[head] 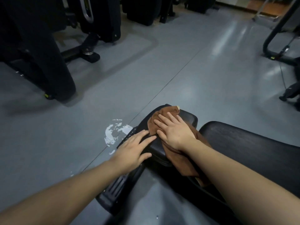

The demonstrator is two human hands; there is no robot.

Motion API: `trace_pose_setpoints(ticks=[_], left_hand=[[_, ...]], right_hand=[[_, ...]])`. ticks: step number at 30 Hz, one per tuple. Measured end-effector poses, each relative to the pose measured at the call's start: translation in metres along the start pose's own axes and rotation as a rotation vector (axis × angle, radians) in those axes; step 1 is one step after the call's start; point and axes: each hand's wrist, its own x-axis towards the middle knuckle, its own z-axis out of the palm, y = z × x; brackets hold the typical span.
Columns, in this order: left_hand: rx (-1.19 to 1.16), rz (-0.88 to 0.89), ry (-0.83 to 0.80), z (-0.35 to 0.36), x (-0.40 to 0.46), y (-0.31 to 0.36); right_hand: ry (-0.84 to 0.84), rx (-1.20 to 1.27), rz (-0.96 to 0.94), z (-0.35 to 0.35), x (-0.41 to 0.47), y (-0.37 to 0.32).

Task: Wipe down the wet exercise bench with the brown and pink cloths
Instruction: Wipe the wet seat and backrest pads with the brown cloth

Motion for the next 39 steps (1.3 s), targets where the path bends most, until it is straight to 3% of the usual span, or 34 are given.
trace_pose_setpoints(ticks=[6,12,20,29,39], left_hand=[[-0.192,-0.176,0.055,0.004,-0.002,-0.006],[-0.298,-0.204,0.055,0.001,-0.002,-0.006],[-0.446,-0.375,0.05,-0.002,0.001,-0.011],[-0.751,-0.42,0.054,0.006,-0.002,-0.026],[-0.898,-0.493,0.063,0.021,0.004,-0.027]], right_hand=[[-0.06,-0.029,0.055,-0.003,0.053,0.01],[-0.079,-0.08,0.133,-0.004,0.066,0.014],[-0.097,-0.124,-0.092,-0.003,0.015,-0.029],[-0.08,-0.111,-0.308,0.001,0.004,-0.041],[-0.05,-0.017,0.021,-0.002,0.072,-0.006]])
